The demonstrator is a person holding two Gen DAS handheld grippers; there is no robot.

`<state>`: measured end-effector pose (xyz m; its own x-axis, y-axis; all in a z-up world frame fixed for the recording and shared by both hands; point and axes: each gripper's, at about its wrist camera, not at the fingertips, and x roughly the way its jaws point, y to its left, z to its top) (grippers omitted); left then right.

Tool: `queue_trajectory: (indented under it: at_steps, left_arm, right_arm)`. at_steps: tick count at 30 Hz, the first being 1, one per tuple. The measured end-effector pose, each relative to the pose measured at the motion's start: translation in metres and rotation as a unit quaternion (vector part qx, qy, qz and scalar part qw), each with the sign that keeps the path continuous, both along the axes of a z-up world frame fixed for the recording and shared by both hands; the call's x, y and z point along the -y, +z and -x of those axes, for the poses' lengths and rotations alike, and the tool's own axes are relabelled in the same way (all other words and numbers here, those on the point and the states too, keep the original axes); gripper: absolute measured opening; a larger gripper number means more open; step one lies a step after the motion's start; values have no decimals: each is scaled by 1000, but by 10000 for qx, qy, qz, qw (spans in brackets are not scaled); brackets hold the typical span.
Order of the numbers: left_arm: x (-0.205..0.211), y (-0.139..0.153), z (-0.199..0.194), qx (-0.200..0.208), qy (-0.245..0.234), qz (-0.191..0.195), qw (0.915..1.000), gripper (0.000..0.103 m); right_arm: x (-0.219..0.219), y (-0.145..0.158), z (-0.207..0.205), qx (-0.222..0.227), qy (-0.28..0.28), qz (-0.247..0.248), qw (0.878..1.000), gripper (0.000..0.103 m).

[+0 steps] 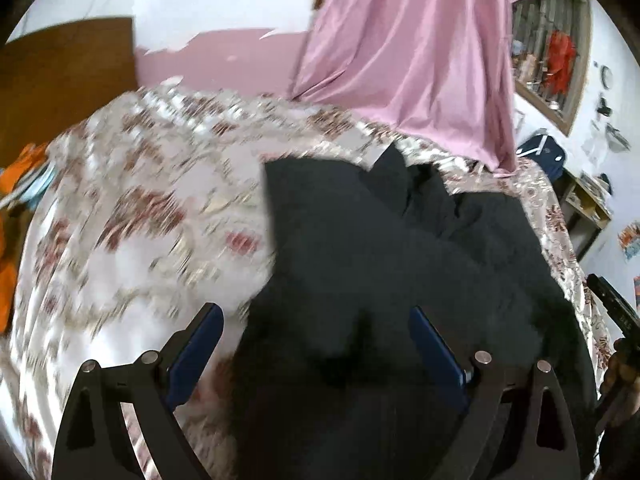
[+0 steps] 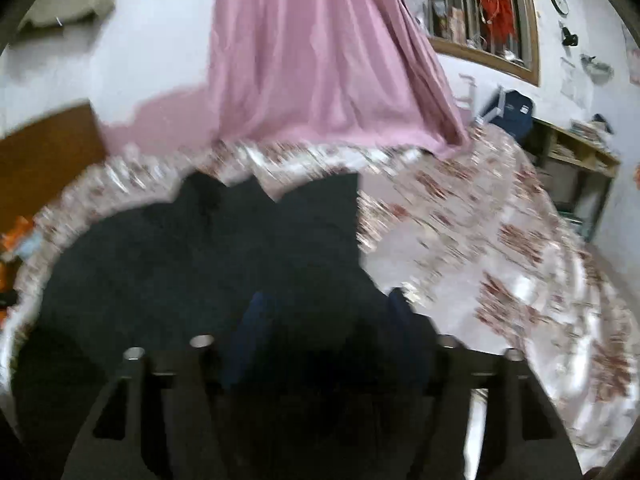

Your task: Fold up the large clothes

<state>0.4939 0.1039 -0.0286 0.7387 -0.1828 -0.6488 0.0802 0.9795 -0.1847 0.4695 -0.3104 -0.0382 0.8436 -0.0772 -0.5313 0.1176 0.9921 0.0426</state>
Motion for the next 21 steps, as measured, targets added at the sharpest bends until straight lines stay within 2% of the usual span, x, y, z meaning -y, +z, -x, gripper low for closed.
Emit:
queue_trajectory:
  at_steps: [2, 4, 6, 8, 10, 12, 14, 18, 21]
  left_arm:
    - [16, 5, -16, 149, -228, -6, 9996, 94]
    - [37, 3, -36, 132, -470, -67, 9988, 94]
    - [59, -6, -54, -71, -566, -320, 9979, 94]
    - [78, -23, -66, -325, -768, -575, 9949, 93]
    - [94, -41, -69, -421, -893, -1093, 9891, 93]
    - [107, -60, -64, -401, -1012, -1719, 9791, 93]
    - [114, -75, -56, -315, -1055, -2090, 9717, 94]
    - [111, -84, -55, -370, -982, -1943, 9753, 94]
    - [117, -94, -59, -462, -986, -2103, 9716, 94]
  right_arm:
    - [-13, 7, -10, 195, 339, -4, 9992, 65]
    - [-29, 2, -28, 109, 883, -37, 9960, 65]
    - [-43, -14, -54, -324, 1302, -48, 9909, 65]
    - [-51, -34, -76, -833, 1460, -153, 9857, 65]
    - [-57, -61, -90, -1260, 1617, -176, 9786, 65]
    - [-59, -86, -93, -1548, 1629, 84, 9744, 65]
    - [-61, -106, -90, -1615, 1681, 218, 9722, 66]
    - [-72, -113, -82, -1547, 1632, 517, 9730, 67]
    - [-73, -118, -82, -1553, 1637, 601, 9724, 68]
